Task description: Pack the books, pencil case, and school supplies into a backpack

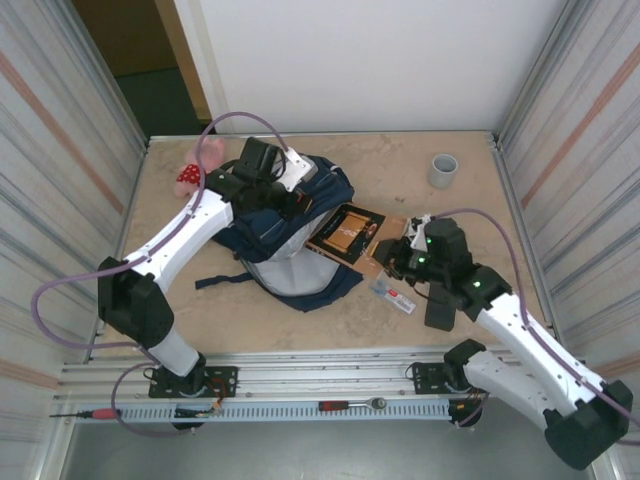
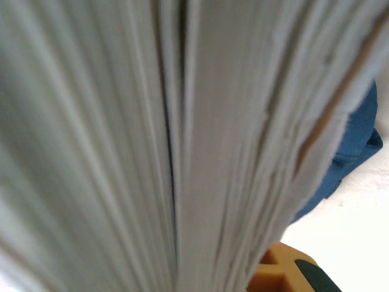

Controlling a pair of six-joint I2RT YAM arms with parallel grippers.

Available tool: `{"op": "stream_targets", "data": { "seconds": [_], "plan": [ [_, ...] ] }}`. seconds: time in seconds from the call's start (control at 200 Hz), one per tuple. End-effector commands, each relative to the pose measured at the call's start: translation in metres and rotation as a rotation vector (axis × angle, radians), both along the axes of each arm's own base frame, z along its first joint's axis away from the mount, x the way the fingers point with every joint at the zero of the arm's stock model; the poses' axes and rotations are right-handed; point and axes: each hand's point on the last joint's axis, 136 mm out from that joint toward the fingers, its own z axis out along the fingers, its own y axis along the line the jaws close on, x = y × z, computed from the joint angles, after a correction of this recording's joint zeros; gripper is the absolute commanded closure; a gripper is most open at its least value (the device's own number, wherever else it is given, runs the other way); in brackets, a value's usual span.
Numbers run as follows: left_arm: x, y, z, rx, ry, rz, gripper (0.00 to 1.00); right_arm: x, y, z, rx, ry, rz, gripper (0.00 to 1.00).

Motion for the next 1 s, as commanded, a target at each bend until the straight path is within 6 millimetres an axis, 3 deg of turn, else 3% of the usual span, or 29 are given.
{"op": "stream_targets", "data": {
  "seconds": [0.0, 0.286, 0.481, 0.661, 0.867, 0.997],
  "plan": [
    [0.013, -0.012, 0.054, -0.163, -0.094, 0.016, 1.00, 0.034, 0.012, 0.016, 0.114, -0.080, -0.178, 1.00],
    [0.011, -0.012, 0.068, -0.274, -0.070, 0.010, 1.00, 0.070, 0.064, 0.009, 0.170, -0.197, -0.209, 1.00],
    [0.007, -0.011, 0.072, -0.297, -0.072, -0.009, 1.00, 0.099, 0.089, -0.008, 0.144, -0.196, -0.243, 1.00],
    [0.002, -0.014, 0.075, -0.324, -0.064, -0.038, 1.00, 0.131, 0.127, -0.026, 0.157, -0.185, -0.198, 1.00],
    [0.000, -0.012, 0.082, -0.355, -0.070, -0.039, 1.00, 0.159, 0.150, -0.077, 0.082, -0.110, -0.209, 0.98],
    [0.008, -0.003, 0.075, -0.324, -0.083, 0.010, 1.00, 0.160, 0.152, -0.118, 0.029, 0.002, -0.223, 0.81]
  ]
}}
